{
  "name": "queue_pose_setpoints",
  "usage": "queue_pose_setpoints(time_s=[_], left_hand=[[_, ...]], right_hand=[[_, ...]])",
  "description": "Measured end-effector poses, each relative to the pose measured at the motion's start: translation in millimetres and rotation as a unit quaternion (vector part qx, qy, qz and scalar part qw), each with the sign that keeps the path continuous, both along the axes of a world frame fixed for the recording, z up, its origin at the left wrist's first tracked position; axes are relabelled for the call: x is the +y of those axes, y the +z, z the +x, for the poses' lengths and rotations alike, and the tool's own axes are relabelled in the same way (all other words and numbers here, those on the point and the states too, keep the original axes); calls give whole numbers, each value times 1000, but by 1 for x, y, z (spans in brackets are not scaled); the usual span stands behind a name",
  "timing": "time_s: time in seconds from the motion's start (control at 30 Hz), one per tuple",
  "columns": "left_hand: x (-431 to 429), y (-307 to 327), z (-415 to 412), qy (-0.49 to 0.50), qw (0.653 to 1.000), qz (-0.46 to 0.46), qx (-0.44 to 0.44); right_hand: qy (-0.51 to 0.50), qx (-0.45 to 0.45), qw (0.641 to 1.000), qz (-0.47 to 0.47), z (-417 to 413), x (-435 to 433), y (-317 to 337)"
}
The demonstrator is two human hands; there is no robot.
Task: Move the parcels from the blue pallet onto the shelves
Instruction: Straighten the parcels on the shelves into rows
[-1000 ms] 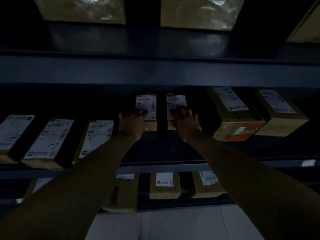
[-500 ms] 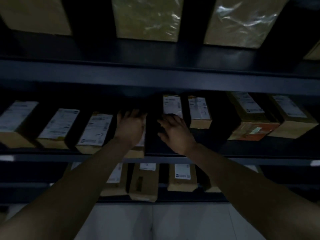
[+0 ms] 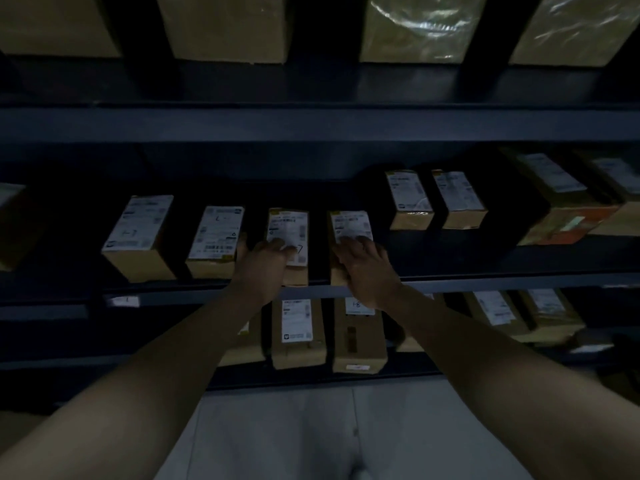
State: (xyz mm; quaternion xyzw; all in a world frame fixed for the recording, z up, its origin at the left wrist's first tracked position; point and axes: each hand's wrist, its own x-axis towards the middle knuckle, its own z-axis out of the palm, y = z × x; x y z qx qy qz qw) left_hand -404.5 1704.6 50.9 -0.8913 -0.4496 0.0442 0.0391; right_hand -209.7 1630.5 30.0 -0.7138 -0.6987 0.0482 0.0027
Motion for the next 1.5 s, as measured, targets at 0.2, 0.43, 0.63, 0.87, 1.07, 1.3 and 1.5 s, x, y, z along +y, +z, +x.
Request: queue_pose_setpoints(time_s=[0.2,0.43,0.63,0.87,1.07,1.3,1.5], left_hand=[[39,-5,22,1,1000,-9,-24],[90,-15,49,7,999,-22,-49],[107,-15,65,40,997,10,-73],[110,-10,67,38,999,-18,-33],[80,2,20,14,995,47,-87],[60,17,-98,52,993,55,-87],[60,24,-190,87,995,5,-45]], right_hand=[[-13,-9,1000,2,15,42,-1],[-17,-21,1000,10,40,93,-5],[-8,-34,999,32,54,121,-7],[-7,-66,997,26,43,115,-6],[77,-15,992,98,-6,95,15],[141,-3,987,78,-106,78,22],[102,-29,994,39,-176,79,15]])
